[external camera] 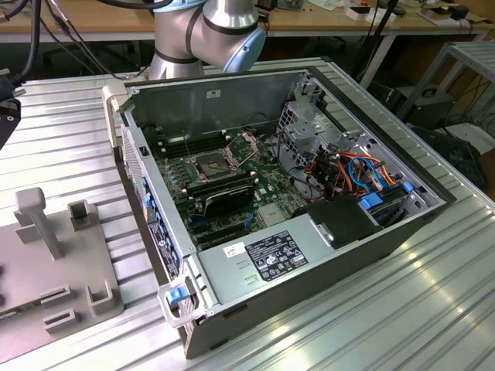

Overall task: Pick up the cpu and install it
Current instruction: 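Reach for the cpu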

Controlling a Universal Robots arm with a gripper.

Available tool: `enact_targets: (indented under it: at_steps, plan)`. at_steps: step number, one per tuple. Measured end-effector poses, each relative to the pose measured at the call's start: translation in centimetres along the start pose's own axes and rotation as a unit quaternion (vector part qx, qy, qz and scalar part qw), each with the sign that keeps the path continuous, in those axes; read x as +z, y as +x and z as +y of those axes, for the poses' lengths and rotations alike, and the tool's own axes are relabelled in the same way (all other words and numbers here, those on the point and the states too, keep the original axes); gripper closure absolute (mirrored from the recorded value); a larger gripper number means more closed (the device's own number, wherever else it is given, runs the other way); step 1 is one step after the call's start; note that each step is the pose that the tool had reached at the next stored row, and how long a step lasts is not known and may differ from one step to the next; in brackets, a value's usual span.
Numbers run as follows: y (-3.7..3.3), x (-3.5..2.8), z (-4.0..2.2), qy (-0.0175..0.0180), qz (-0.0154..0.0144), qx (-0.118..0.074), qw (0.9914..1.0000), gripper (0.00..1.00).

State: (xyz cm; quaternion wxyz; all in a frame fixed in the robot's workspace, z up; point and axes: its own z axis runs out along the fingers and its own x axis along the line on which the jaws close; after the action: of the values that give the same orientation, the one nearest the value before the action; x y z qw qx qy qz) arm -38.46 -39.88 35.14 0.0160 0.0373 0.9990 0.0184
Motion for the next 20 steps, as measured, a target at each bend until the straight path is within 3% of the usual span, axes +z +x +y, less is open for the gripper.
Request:
enact_targets:
  at_steps: [14,20]
  plan:
    - [0.14,0.02,-0.01,0.0,0.0,0.0,1.0,0.89]
    - [0.25,1.02,-0.05,0.0005,0.0,0.0,1.0,0.89]
